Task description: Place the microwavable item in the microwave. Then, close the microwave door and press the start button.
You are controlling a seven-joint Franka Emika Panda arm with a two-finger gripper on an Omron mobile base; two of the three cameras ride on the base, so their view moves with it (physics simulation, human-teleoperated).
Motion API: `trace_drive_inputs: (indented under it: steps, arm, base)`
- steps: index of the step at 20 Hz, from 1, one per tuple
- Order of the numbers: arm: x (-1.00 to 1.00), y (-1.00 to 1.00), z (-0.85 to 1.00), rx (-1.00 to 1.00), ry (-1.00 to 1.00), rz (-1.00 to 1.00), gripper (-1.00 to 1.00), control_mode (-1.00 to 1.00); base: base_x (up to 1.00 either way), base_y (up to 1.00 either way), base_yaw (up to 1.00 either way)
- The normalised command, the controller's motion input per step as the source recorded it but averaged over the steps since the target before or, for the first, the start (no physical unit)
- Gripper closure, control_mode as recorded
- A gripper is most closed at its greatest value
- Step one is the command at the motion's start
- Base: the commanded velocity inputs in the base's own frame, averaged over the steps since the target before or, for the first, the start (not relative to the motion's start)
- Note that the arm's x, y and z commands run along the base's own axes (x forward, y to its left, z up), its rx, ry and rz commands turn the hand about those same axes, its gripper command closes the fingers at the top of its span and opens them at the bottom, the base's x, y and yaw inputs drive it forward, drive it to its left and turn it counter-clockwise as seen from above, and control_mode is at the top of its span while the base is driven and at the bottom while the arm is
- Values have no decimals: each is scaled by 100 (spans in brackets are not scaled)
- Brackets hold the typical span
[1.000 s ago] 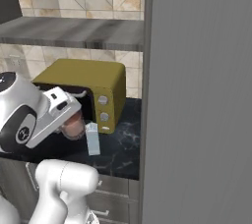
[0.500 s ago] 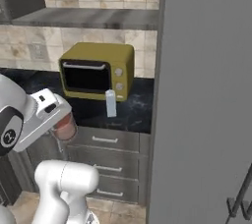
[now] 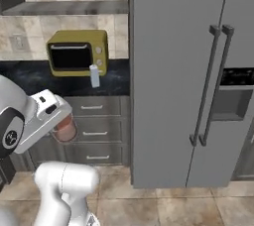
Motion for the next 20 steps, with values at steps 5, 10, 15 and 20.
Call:
trace_drive_inputs:
  steps: [5, 10, 15, 20]
  arm:
    - [0, 0, 0, 0, 0, 0, 100, 100]
    - [0, 0, 0, 0, 0, 0, 100, 100]
    - [0, 0, 0, 0, 0, 0, 100, 100]
    - [0, 0, 0, 0, 0, 0, 100, 100]
  base:
    - [-59, -86, -31]
    - [-2, -100, -20]
    - [5, -100, -17]
    - [1, -100, -17]
